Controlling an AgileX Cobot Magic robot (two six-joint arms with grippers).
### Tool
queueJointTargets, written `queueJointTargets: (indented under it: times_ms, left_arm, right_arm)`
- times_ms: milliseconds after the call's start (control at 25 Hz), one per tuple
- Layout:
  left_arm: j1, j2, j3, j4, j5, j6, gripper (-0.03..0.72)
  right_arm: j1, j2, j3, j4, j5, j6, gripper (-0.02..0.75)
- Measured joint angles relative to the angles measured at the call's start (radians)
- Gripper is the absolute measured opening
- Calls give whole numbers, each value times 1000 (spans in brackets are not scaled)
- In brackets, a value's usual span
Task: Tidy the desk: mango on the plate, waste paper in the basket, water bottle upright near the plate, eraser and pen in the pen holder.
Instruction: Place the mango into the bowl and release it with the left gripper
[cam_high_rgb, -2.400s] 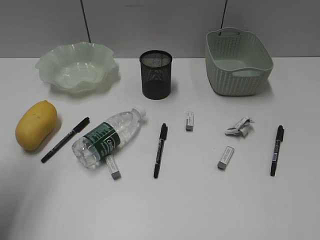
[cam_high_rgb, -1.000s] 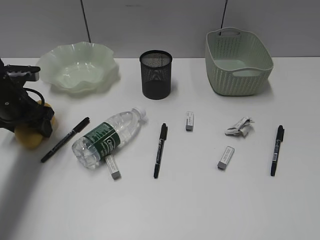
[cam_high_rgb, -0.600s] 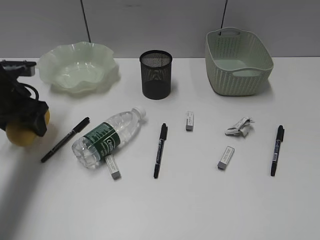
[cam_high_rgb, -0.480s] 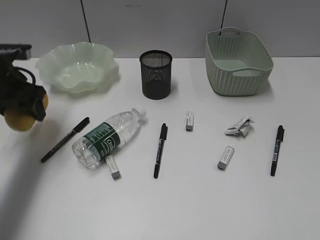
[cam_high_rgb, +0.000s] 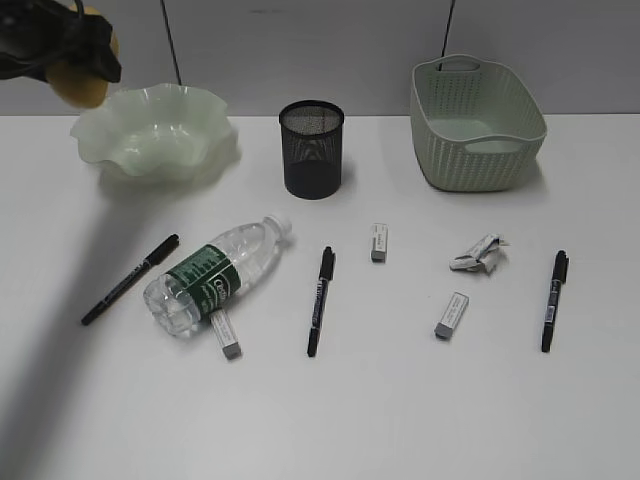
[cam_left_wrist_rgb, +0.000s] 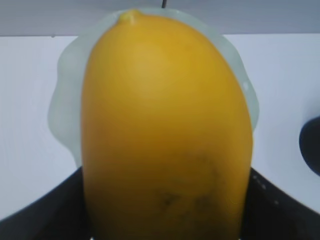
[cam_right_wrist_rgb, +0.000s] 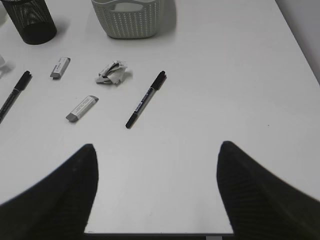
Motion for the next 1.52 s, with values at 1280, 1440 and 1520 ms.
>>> queueJointTargets:
  times_ms: [1280,1440,1520]
  left_arm:
    - [-28,206,-104,-51,-82,0,624]
    - [-28,112,-104,-9,179,0,580]
    - [-28,72,-106,-1,317,0,571]
  right_arm:
    - [0,0,0,0,0,0,582]
    - [0,0,0,0,0,0,582]
    - [0,0,0,0,0,0,582]
